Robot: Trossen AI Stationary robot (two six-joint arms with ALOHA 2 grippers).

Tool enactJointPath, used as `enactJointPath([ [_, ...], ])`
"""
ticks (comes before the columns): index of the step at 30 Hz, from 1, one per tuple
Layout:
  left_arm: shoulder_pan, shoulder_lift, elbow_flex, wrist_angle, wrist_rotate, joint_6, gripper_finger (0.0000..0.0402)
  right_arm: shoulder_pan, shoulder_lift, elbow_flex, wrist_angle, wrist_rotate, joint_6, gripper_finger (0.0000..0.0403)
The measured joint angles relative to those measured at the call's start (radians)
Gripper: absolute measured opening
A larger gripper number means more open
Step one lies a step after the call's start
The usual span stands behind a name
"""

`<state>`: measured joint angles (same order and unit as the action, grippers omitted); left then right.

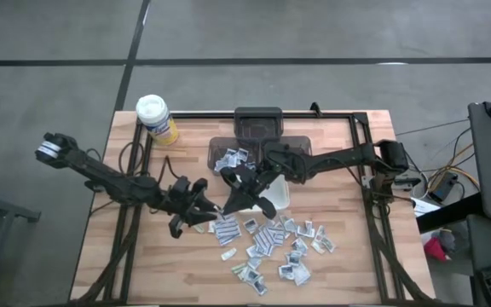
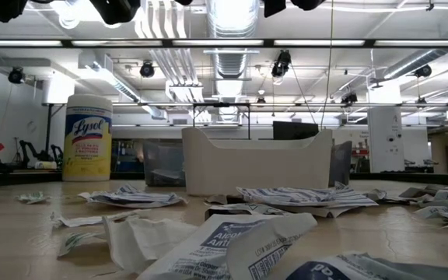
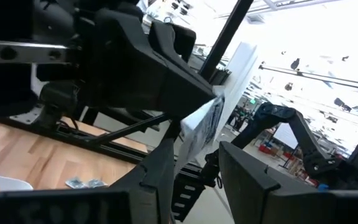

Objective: Pick & Place First Aid Supplies
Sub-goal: Put the alcohol pad into the bottom left black bin

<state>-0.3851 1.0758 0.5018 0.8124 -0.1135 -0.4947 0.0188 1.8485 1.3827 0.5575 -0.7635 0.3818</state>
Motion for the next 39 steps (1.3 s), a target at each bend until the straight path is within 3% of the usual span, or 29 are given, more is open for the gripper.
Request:
enactJointPath([
  [9, 0.019, 0.047, 0.039, 0.001, 0.046, 0.041, 0.0110, -0.004, 0.002, -0.002, -0.005, 0.000, 0.000, 0.0008],
  [18, 0.026, 0.047, 0.046, 0.000, 0.082, 0.077, 0.0010, -0.007, 0.002, -0.002, -0.036, 0.000, -0.008, 0.0008],
  [25, 0.027, 0.047, 0.046, -0.001, 0.087, 0.074, 0.0001, -0.009, 0.002, -0.002, -0.051, -0.002, -0.008, 0.0008],
  [30, 0.033, 0.047, 0.046, -0.049, 0.084, 0.027, 0.0001, -0.026, -0.015, -0.002, -0.198, -0.014, -0.001, 0.0008],
  [39, 0.074, 0.046, 0.046, -0.184, 0.044, -0.064, 0.0000, -0.055, -0.029, -0.005, -0.577, -0.165, -0.003, 0.0024],
])
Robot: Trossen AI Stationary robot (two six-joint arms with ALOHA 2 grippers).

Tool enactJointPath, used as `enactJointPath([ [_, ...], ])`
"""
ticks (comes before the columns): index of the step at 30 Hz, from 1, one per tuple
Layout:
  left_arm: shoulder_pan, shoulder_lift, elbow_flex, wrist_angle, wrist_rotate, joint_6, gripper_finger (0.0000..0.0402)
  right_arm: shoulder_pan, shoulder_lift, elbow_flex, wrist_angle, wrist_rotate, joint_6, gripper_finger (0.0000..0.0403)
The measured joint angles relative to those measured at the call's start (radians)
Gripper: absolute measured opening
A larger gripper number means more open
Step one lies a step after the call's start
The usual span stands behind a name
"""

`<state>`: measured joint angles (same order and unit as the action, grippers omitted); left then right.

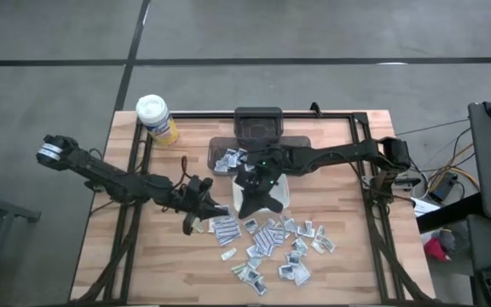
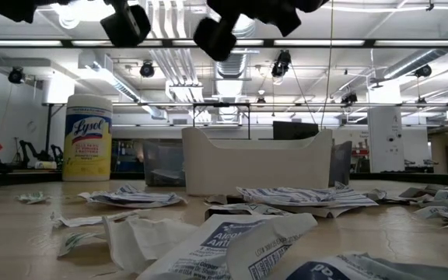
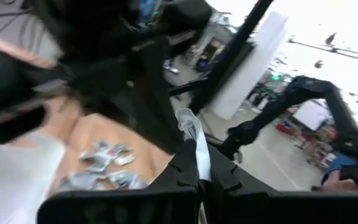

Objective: Pick & Place First Aid Supplies
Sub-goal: Put the alcohol pad into the bottom left black bin

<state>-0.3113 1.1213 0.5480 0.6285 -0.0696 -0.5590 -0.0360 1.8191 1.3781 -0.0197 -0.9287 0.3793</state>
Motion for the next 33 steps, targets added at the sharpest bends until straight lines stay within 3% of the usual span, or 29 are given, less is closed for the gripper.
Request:
enactJointPath([
  [6, 0.052, -0.001, 0.000, -0.150, -0.086, -0.046, 0.0000, -0.002, -0.005, -0.002, -0.308, 0.000, -0.075, 0.0026],
  [14, 0.153, -0.001, 0.000, -0.259, -0.100, -0.072, 0.0000, 0.018, -0.078, -0.010, -0.638, 0.186, -0.248, 0.0011],
  [19, 0.229, -0.002, 0.025, -0.333, -0.100, -0.039, 0.0000, 0.031, -0.174, -0.068, -0.662, 0.305, -0.257, 0.0012],
  [25, 0.319, -0.001, 0.105, -0.555, -0.075, 0.040, 0.0000, 0.058, -0.328, -0.209, -0.639, 0.451, -0.226, 0.0013],
  [33, 0.449, 0.005, 0.197, -0.727, 0.004, 0.138, 0.0000, 0.063, -0.568, -0.464, -0.356, 0.509, -0.141, 0.0013],
])
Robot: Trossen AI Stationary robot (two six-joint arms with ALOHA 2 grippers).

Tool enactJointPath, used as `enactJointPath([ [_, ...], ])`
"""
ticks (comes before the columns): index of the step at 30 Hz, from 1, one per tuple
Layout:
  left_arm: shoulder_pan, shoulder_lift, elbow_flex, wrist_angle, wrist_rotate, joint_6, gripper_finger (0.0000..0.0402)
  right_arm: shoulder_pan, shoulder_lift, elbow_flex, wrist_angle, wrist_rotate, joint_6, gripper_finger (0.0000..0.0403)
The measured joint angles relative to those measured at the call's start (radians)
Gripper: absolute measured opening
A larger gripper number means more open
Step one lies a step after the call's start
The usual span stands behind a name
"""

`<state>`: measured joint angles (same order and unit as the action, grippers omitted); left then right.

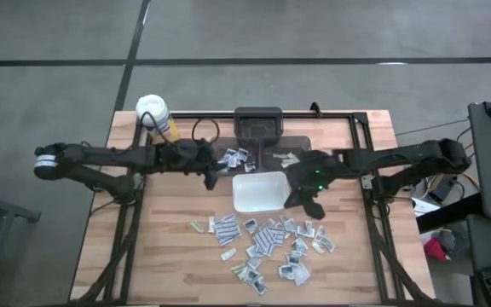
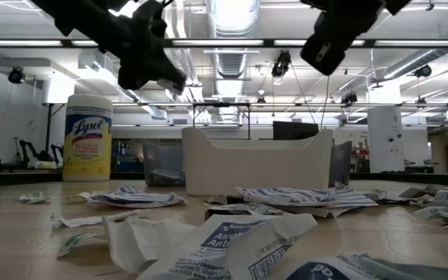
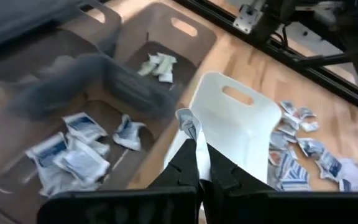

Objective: Pick & Place First Aid Supplies
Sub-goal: Put the alcohol pad into the bottom left black bin

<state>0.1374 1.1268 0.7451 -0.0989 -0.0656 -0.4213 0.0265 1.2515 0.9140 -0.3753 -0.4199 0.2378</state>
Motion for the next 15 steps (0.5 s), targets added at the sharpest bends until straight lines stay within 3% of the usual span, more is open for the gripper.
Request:
enactJointPath([
  [7, 0.066, 0.056, 0.061, -0.018, 0.052, 0.053, 0.0000, 0.000, -0.206, -0.193, 0.082, 0.168, 0.101, 0.0013],
  [15, 0.099, 0.241, 0.206, -0.184, 0.077, 0.135, 0.0000, 0.000, -0.409, -0.381, 0.233, 0.240, 0.142, 0.0013],
])
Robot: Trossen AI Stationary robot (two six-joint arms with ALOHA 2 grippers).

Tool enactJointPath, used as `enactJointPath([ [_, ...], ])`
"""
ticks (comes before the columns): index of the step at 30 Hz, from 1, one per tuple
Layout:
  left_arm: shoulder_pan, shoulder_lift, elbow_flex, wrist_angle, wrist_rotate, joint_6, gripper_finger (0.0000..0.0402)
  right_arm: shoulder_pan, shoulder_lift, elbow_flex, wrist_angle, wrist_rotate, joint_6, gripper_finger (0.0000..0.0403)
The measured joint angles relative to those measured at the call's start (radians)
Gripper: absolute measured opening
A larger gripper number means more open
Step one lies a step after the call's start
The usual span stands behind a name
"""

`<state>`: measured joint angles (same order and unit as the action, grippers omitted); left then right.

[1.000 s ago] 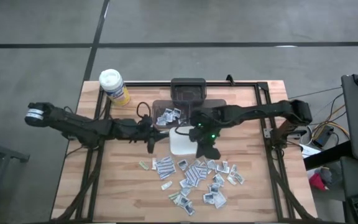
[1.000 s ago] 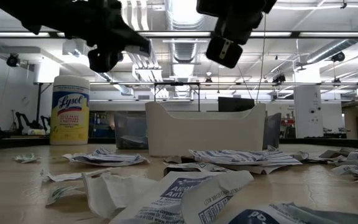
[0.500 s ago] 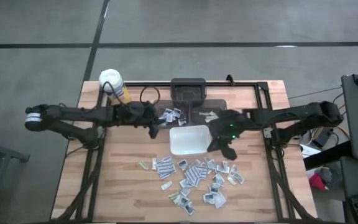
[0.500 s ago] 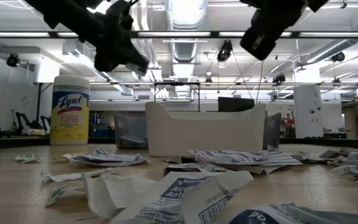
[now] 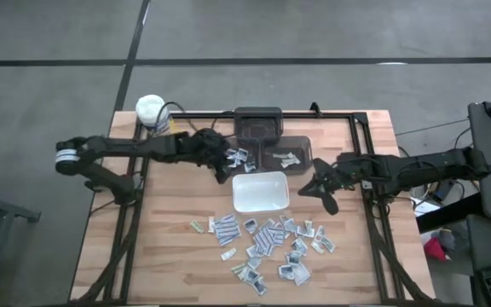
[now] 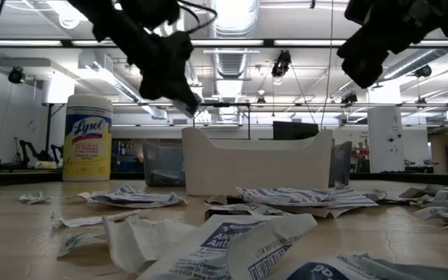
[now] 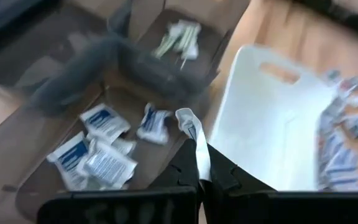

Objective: Pick & Place First Aid Supplies
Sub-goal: Put the alcohol pad into the bottom left black bin

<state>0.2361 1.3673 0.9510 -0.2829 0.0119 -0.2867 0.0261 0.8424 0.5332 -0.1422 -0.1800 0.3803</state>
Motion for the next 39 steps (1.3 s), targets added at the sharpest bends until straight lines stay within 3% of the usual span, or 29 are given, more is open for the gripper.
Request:
enactJointPath([
  [9, 0.117, 0.217, 0.177, -0.178, 0.036, 0.164, 0.0000, 0.000, -0.138, -0.143, 0.135, 0.026, 0.100, 0.0013],
  [20, 0.209, 0.411, 0.324, -0.237, 0.109, 0.254, 0.0000, 0.000, -0.160, -0.199, 0.208, 0.026, 0.141, 0.0013],
  [39, 0.240, 0.451, 0.337, -0.252, 0.129, 0.209, 0.0012, 0.000, -0.161, -0.179, 0.209, 0.025, 0.137, 0.0013],
])
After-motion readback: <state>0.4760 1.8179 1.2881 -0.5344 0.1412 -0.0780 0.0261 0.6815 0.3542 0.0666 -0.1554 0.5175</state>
